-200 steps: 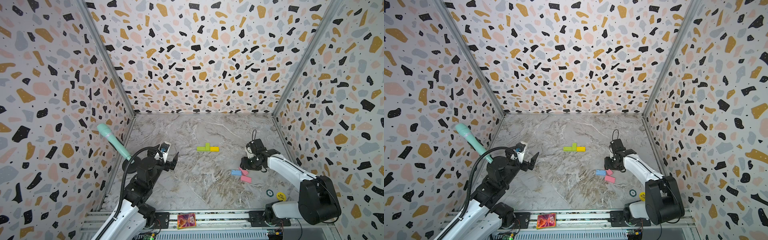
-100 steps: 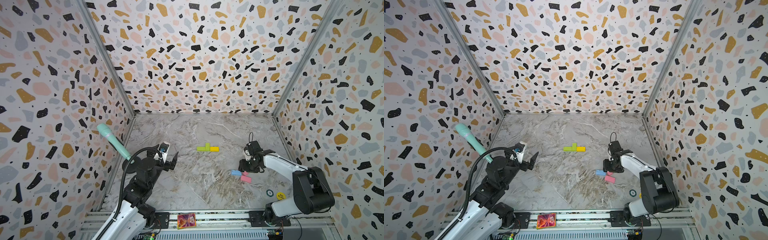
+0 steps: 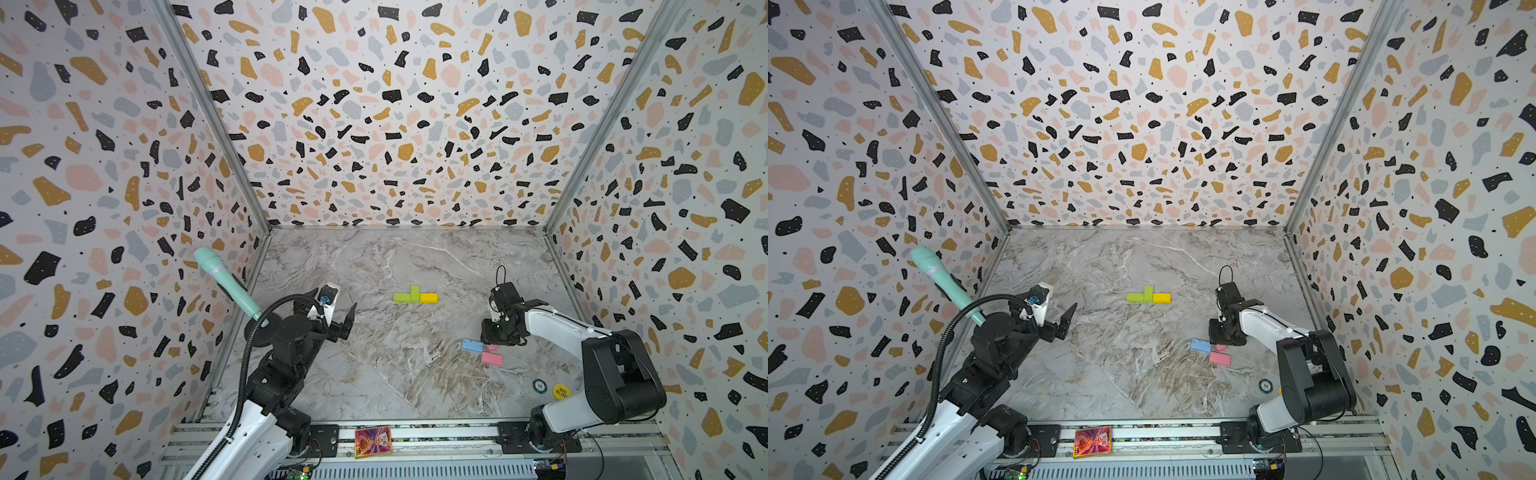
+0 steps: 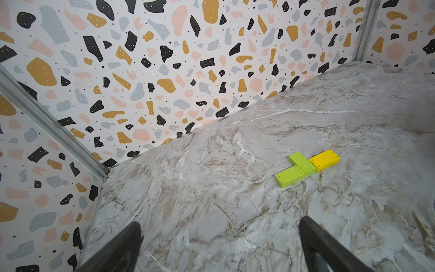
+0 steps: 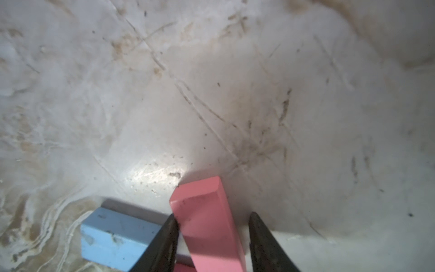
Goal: Assemble the letter t with building blocks
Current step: Pick up the building block from the center of the board.
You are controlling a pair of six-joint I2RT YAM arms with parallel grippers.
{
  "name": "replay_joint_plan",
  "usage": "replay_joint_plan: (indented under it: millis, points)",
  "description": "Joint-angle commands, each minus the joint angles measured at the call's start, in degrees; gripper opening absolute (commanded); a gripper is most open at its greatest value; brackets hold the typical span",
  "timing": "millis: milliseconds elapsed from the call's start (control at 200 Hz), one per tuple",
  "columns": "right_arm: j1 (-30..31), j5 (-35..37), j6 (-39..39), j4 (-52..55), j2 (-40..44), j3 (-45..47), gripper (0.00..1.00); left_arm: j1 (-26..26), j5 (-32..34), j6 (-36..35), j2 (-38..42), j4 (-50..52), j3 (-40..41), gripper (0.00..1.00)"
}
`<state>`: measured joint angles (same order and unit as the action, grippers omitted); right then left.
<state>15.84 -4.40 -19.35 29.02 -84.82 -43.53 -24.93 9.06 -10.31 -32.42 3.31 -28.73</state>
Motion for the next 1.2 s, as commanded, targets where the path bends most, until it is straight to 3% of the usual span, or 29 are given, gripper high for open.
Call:
replay_joint_plan:
  millis: [0,160,210,305,370,446,721,806,871,1026,1191]
  points:
    - [0.81,1.43,-0.79,2.13,0.2,-0.05,0.49,-0.22,0.12,-0.53,0.57,-2.72,0.61,0.99]
    - [1.3,0.94,-1.54,2.32,-1.18,0.24,0.46,-0.25,0.03,-0.82,0.78,-2.66,0.61,0.99]
    - [1.3,1.01,-1.88,2.17,-1.49,0.36,0.36,-0.21,0.14,-0.97,0.86,-2.61,0.65,0.99]
    - [1.39,1.24,-2.46,2.07,-1.26,0.63,0.27,-0.28,0.19,-1.13,1.15,-2.54,0.69,0.99]
    - [1.54,2.51,-2.75,2.29,-0.67,0.64,0.1,-0.23,0.26,-1.28,1.26,-2.61,0.83,0.99]
    - [1.65,2.93,-2.97,2.13,0.14,0.64,0.0,-0.21,0.25,-1.25,1.37,-2.6,0.78,0.99]
    - [1.46,9.32,-8.77,5.73,-6.98,-2.6,0.0,-0.21,0.57,-1.17,1.54,-2.56,0.78,0.99]
    - [2.82,17.45,-15.06,12.01,-10.51,-6.8,0.0,-0.26,0.94,-1.2,1.76,-2.3,0.83,0.99]
    - [5.33,20.44,-14.5,13.86,-12.2,-8.78,0.0,-0.32,1.05,-1.12,1.84,-2.34,0.87,0.99]
    - [6.97,7.24,-9.91,3.98,-6.59,-5.37,0.0,-0.37,1.44,-1.13,1.88,-2.0,0.88,0.99]
    - [7.48,7.89,-9.52,4.44,-4.45,-6.91,0.0,-0.23,1.44,-1.2,1.99,-2.43,1.11,0.99]
